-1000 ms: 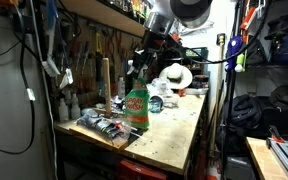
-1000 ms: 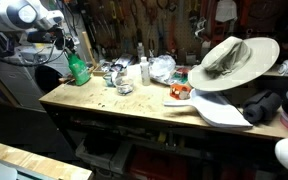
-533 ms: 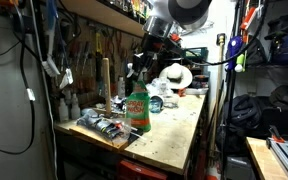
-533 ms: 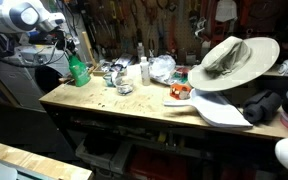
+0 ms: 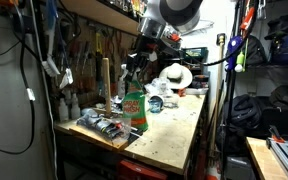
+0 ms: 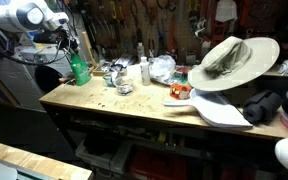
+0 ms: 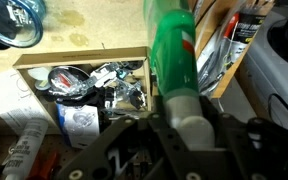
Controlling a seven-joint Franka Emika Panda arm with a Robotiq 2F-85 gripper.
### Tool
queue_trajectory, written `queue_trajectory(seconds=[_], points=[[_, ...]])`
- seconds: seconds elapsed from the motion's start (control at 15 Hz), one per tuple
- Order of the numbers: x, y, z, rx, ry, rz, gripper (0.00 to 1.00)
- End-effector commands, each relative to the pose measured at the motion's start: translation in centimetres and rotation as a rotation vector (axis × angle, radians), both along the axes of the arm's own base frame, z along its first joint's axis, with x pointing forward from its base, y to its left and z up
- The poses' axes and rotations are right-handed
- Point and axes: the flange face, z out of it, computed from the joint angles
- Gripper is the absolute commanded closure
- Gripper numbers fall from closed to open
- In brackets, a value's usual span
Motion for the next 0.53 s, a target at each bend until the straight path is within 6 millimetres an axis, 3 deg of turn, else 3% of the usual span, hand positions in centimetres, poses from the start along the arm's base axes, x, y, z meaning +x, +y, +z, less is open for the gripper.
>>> queue_trajectory(seconds=[0.0, 0.47], points=[[1.5, 0.5, 0.6, 0.009, -0.026, 0.002, 0.87], [3.8, 0.4, 0.9, 0.017, -0.068, -0.006, 0.87]])
